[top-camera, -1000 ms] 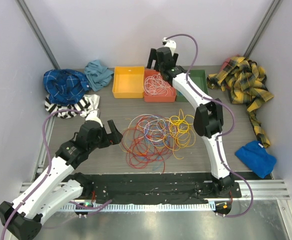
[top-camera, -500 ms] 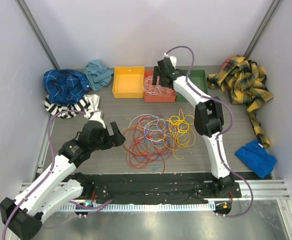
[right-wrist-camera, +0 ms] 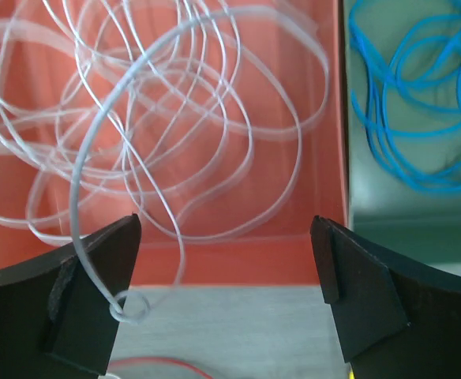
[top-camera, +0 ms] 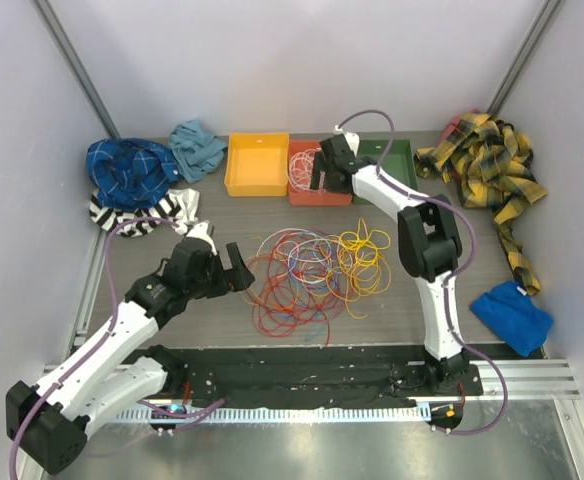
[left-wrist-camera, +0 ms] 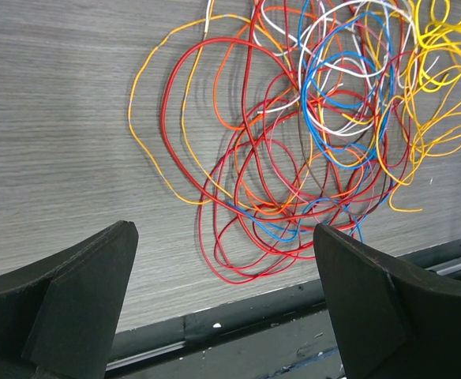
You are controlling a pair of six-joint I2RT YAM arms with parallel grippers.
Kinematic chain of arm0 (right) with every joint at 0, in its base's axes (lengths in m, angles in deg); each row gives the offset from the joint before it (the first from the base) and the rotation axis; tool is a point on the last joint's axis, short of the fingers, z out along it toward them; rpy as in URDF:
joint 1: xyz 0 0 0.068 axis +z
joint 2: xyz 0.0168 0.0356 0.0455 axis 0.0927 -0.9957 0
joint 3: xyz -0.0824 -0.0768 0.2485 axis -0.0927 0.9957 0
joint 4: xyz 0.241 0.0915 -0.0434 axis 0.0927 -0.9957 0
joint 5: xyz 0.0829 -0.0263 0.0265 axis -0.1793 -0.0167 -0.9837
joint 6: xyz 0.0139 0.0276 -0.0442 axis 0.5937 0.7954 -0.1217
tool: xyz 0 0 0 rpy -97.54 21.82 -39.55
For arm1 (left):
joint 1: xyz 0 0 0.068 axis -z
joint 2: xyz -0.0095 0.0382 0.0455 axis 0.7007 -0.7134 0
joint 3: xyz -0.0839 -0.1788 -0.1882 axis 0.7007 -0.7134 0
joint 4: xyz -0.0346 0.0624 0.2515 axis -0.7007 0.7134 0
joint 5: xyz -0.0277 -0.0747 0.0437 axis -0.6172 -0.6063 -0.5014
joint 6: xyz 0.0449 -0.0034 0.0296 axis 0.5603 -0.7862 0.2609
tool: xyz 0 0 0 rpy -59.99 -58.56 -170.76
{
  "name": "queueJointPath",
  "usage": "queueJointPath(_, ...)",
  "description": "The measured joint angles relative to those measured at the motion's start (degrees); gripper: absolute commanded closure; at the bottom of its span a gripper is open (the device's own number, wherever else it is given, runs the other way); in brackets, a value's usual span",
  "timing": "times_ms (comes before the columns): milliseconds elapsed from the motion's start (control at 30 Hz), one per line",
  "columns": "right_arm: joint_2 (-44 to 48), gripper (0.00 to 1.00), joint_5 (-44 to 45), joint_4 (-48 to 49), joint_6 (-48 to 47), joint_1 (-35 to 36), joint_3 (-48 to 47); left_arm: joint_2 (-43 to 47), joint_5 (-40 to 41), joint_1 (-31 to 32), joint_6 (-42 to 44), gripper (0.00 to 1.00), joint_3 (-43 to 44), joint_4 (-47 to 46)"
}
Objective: Untangle the cables
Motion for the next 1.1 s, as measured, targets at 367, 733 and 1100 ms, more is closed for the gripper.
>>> queueJointPath(367,20.2,0.0,2.6,7.1,-1.1,3.1,12.8,-1.2,-1.0,0.0,-0.4,0.0,0.0,-1.6)
queueJointPath(733,28.9,0.99,2.4,11.8,-2.7,3.8,27.0,-1.2,-1.2,0.0,-1.1,0.0,0.0,-3.1)
queueJointPath(1100,25.2,0.99,-2.8,17.7,-1.0,9.9,35.7,-2.5,-1.5,0.0,-1.6,0.0,0.0,-3.8)
